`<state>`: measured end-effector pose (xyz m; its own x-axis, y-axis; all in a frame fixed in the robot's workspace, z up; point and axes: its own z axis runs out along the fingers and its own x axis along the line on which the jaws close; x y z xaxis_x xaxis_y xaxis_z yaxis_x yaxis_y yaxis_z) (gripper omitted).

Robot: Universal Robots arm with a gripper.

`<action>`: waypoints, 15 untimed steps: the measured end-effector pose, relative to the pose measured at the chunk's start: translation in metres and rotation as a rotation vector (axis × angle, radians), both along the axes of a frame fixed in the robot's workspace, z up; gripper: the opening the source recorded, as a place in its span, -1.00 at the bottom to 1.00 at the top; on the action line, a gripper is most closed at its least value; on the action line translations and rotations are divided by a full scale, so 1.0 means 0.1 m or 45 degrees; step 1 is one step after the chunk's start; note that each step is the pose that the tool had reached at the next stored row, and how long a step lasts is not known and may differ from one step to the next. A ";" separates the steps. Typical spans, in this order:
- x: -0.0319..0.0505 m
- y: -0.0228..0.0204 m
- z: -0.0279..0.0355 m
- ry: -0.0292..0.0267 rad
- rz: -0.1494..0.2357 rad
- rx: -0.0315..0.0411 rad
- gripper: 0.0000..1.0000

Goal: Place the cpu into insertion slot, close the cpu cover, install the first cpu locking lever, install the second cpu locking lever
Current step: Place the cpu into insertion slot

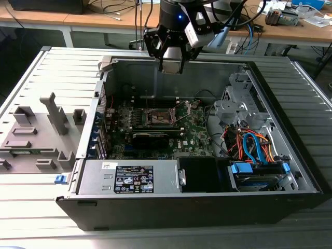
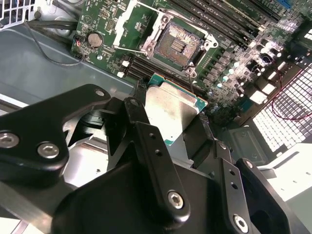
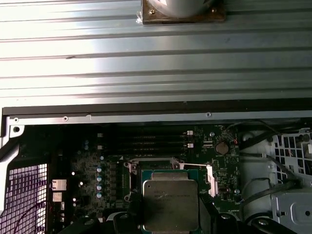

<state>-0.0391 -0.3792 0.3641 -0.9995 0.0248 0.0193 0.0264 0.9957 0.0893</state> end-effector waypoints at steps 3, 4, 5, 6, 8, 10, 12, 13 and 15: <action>0.000 -0.007 -0.003 0.0001 0.000 0.0001 0.09; 0.000 -0.011 -0.005 0.0000 0.000 0.0000 0.09; 0.000 -0.014 -0.007 0.0000 0.000 0.0001 0.09; 0.000 -0.017 -0.009 0.0001 0.000 0.0001 0.09; 0.000 -0.020 -0.010 0.0001 0.000 0.0001 0.09; 0.000 -0.024 -0.012 0.0001 0.000 0.0000 0.09; 0.000 -0.030 -0.015 0.0000 0.000 0.0001 0.09; 0.000 -0.031 -0.015 0.0000 0.000 0.0001 0.09; 0.000 -0.041 -0.019 0.0001 0.000 0.0002 0.09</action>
